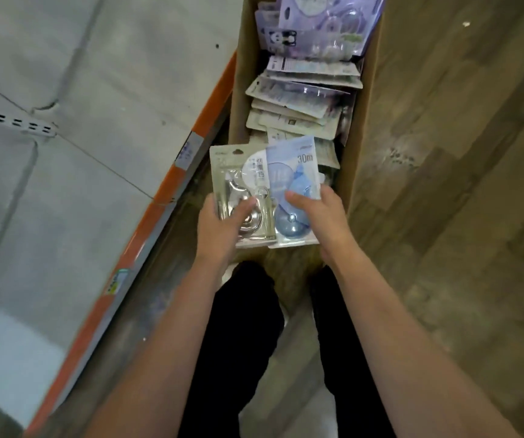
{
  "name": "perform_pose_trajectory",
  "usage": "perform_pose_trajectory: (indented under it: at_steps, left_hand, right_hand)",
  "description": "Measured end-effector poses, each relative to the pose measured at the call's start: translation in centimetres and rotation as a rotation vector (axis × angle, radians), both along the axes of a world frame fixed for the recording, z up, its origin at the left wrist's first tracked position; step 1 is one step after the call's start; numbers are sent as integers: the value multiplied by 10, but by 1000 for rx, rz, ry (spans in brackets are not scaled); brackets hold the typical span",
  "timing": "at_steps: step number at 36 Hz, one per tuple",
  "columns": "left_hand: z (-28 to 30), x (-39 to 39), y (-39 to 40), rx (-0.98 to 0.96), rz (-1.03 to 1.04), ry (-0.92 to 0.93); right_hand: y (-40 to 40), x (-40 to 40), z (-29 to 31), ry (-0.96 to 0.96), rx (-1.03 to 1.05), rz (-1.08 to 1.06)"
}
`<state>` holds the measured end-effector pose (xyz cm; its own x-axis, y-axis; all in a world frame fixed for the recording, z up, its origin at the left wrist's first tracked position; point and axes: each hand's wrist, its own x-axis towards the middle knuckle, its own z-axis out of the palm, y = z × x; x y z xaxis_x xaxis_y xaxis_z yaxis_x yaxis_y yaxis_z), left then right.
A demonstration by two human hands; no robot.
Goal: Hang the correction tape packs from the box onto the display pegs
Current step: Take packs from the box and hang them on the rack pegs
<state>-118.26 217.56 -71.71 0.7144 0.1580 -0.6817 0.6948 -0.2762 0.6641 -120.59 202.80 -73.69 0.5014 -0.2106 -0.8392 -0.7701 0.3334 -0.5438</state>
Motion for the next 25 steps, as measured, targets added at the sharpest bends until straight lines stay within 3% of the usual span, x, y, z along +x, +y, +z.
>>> perform_pose_trajectory:
  at_steps: [10, 25]
  left_hand:
    - [107, 27, -26, -7, -72, -28]
    - [350, 73, -76, -29, -146, -234]
  right_hand:
    - [-23, 14, 110, -58, 2, -70]
    - [-75, 51, 371, -288, -39, -112]
